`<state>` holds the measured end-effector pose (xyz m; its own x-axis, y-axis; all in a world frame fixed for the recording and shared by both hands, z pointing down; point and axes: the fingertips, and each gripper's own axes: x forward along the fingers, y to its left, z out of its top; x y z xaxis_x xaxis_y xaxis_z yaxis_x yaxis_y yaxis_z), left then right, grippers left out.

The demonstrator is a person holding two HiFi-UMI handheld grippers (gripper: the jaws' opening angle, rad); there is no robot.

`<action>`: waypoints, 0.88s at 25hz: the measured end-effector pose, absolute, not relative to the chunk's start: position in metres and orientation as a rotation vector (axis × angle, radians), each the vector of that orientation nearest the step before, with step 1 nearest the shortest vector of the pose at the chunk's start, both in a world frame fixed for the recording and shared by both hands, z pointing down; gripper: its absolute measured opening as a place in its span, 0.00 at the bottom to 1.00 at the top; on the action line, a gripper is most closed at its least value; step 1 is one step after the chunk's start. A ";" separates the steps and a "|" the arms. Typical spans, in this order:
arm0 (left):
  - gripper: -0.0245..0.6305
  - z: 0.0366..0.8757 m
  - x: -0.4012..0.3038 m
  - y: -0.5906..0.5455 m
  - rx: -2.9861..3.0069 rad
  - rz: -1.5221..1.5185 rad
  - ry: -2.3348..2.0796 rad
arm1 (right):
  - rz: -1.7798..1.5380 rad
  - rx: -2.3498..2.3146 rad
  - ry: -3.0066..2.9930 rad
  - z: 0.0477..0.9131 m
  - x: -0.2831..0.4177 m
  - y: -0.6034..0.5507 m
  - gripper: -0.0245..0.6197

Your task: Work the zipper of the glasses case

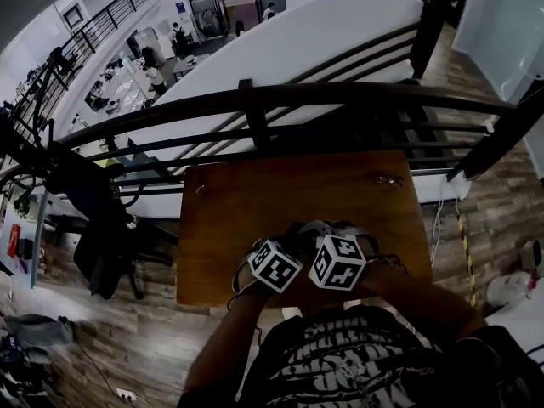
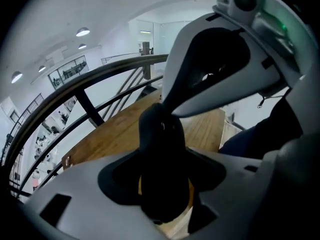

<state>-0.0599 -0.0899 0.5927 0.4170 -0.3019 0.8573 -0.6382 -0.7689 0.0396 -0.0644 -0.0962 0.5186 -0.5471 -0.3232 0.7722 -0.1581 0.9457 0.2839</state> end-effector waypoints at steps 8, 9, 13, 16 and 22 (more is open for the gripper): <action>0.43 0.591 -0.052 -0.088 2.485 1.410 -0.534 | -0.287 0.196 -2.112 0.517 -0.068 -0.090 0.22; 0.43 0.590 -0.051 -0.087 2.507 1.431 -0.484 | -0.329 0.140 -2.085 0.519 -0.068 -0.086 0.23; 0.43 0.587 -0.047 -0.079 2.569 1.500 -0.324 | -0.456 -0.020 -2.009 0.524 -0.068 -0.071 0.23; 0.43 0.591 -0.043 -0.073 2.569 1.542 -0.231 | -0.477 -0.119 -1.950 0.530 -0.063 -0.063 0.19; 0.43 0.590 -0.030 -0.055 2.557 1.457 -0.165 | -0.409 -0.179 -1.989 0.527 -0.049 -0.051 0.11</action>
<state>-0.0296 -0.0546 0.5903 0.5099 -0.0010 0.8603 -0.1916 -0.9750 0.1124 -0.0492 -0.0507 0.5273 -0.4393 -0.0548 0.8967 0.3036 0.9303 0.2056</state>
